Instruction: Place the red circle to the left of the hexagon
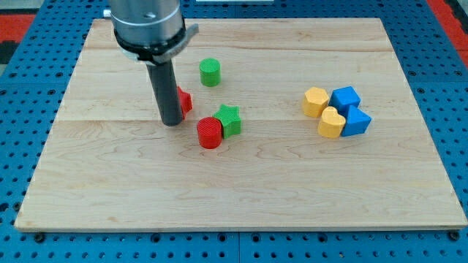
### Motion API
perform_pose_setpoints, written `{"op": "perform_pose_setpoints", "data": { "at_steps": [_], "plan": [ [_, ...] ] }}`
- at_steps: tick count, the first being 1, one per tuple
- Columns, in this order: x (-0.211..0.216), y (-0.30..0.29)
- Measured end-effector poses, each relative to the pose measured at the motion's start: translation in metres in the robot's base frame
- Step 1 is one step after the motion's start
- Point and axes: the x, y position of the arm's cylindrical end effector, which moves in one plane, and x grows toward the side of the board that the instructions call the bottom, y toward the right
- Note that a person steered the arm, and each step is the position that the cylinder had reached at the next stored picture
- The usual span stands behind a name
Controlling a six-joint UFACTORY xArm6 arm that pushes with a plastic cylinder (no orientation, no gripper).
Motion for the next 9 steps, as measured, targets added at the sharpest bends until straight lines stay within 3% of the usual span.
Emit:
{"op": "perform_pose_setpoints", "data": {
  "at_steps": [1, 3, 8, 9],
  "plan": [
    [-0.013, -0.011],
    [0.073, -0.007],
    [0.004, 0.039],
    [0.022, 0.047]
  ]
}}
